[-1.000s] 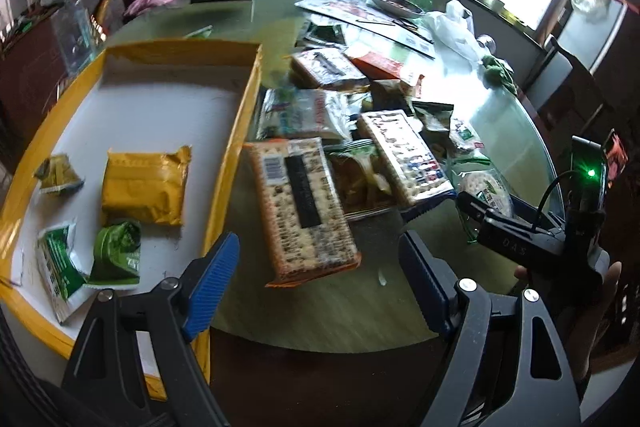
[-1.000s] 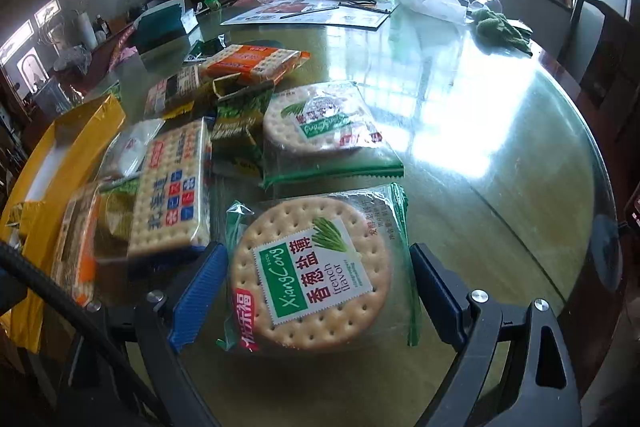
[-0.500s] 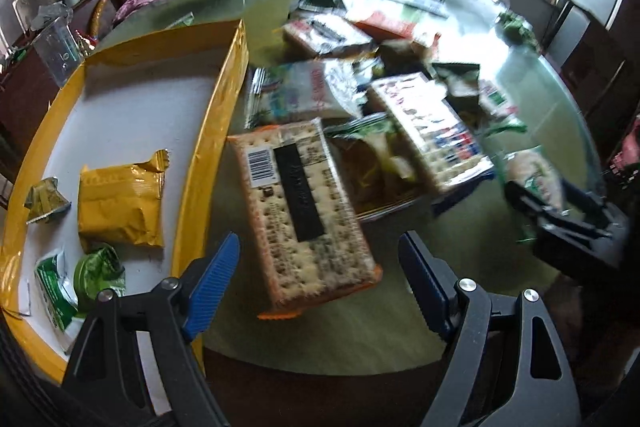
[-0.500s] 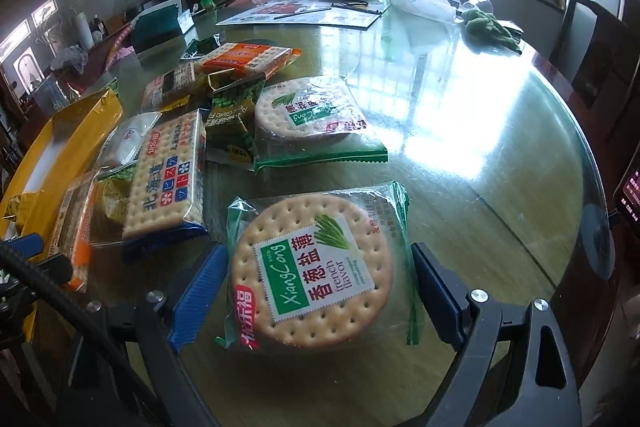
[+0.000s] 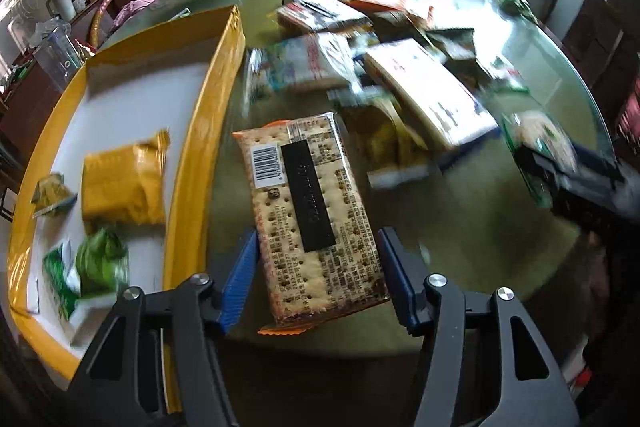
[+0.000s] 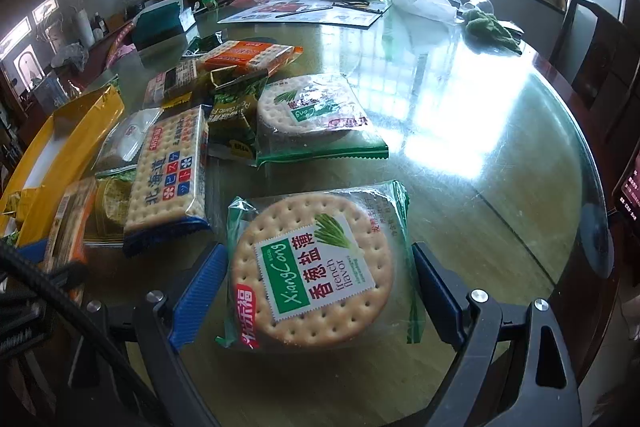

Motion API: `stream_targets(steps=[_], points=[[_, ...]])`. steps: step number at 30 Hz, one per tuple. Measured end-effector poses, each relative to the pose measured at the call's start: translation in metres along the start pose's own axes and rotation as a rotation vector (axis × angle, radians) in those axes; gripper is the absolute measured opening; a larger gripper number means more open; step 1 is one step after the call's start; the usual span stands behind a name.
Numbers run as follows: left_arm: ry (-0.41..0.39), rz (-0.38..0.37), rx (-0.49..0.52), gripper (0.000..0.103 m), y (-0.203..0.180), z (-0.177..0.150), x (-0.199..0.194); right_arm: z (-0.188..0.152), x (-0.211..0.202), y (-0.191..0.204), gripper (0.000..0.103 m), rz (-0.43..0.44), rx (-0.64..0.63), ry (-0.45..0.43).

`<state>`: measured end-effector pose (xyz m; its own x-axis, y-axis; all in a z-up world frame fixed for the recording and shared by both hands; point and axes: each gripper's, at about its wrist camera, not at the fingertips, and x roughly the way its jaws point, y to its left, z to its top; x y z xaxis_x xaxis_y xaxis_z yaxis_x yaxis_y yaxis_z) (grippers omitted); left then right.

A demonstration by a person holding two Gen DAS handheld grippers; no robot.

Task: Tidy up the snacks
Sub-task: 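Grasp the barcoded cracker pack with the left gripper while the right grasps the round XiangCong cracker pack, then carry both cracker packs into the yellow tray and open both grippers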

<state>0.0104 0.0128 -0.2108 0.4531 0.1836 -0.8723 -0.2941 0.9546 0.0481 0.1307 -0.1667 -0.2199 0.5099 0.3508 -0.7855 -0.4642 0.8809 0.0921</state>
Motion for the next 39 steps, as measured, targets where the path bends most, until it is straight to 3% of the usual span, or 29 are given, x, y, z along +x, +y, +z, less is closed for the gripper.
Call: stream_targets(steps=[3, 6, 11, 13, 14, 15, 18, 22, 29, 39], points=[[0.022, -0.022, 0.043, 0.062, -0.01, -0.015, -0.009, -0.004, -0.003, 0.0, 0.092, 0.003, -0.005, -0.001], [0.021, -0.008, 0.083, 0.074, -0.017, -0.02, -0.008, -0.007, -0.006, 0.002, 0.092, 0.007, -0.01, 0.003], [0.011, -0.013, 0.025, 0.077, -0.01, -0.008, 0.001, -0.006, -0.006, 0.002, 0.092, 0.006, -0.003, 0.013], [-0.009, -0.003, 0.03, 0.072, -0.012, -0.007, 0.003, -0.006, -0.005, 0.003, 0.09, 0.003, -0.007, 0.018], [-0.026, 0.008, 0.031, 0.063, -0.013, -0.007, 0.002, -0.006, -0.006, 0.003, 0.09, 0.003, -0.007, 0.019], [-0.041, 0.015, 0.036, 0.06, -0.013, -0.009, 0.0, -0.007, -0.006, 0.003, 0.088, 0.004, -0.005, 0.02], [-0.045, 0.01, 0.043, 0.059, -0.012, -0.013, -0.003, -0.009, -0.01, 0.003, 0.081, 0.007, -0.003, 0.023], [-0.043, -0.04, 0.037, 0.057, -0.009, -0.019, -0.011, -0.014, -0.014, 0.003, 0.078, 0.009, 0.006, 0.018], [-0.089, -0.148, -0.039, 0.056, 0.004, -0.021, -0.027, -0.018, -0.018, 0.005, 0.077, 0.014, 0.031, 0.001], [-0.136, -0.217, -0.102, 0.055, 0.017, -0.021, -0.048, -0.016, -0.037, 0.008, 0.077, 0.054, 0.076, -0.06]])
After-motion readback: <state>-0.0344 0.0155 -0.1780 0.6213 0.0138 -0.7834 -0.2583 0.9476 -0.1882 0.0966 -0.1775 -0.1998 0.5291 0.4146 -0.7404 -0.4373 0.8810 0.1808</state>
